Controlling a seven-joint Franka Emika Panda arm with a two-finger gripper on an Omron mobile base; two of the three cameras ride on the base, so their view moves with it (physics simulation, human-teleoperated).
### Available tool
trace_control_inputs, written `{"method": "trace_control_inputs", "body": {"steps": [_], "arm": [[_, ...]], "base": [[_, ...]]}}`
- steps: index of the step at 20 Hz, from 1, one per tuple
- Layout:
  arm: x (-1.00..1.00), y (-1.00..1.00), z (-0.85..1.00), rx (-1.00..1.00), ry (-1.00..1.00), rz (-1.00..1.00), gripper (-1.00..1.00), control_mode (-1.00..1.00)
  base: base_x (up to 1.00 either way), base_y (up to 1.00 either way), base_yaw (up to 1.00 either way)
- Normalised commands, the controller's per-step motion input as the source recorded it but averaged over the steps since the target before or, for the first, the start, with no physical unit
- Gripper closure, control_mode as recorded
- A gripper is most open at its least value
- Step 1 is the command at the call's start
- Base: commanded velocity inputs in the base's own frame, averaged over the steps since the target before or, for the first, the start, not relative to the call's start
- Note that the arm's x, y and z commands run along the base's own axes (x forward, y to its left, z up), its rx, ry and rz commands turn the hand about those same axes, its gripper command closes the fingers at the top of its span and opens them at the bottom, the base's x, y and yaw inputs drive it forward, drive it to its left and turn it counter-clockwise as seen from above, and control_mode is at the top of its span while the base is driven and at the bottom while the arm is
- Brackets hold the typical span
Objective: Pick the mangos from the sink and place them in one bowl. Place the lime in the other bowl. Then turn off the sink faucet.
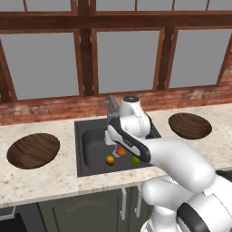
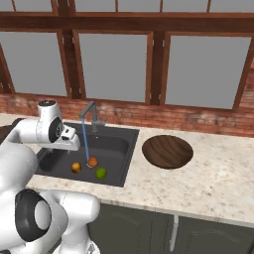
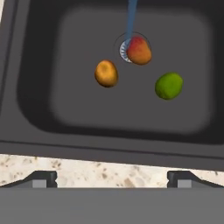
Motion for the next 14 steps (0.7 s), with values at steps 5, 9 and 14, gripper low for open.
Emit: {"method": "trace_control_inputs", "body": {"steps": [5, 9, 14], "arm": [[0.14, 0.04, -0.28, 0.00, 0.12, 0.00, -1.00, -1.00], [0.03, 0.07, -0.25, 0.00, 0.08, 0.00, -1.00, -1.00], [0.00, 0.04, -0.21, -0.01, 0.02, 0.00, -1.00, -1.00]], "base": [[0.00, 0.00, 0.00], [0.00, 0.00, 0.00], [0.00, 0.00, 0.00]]}}
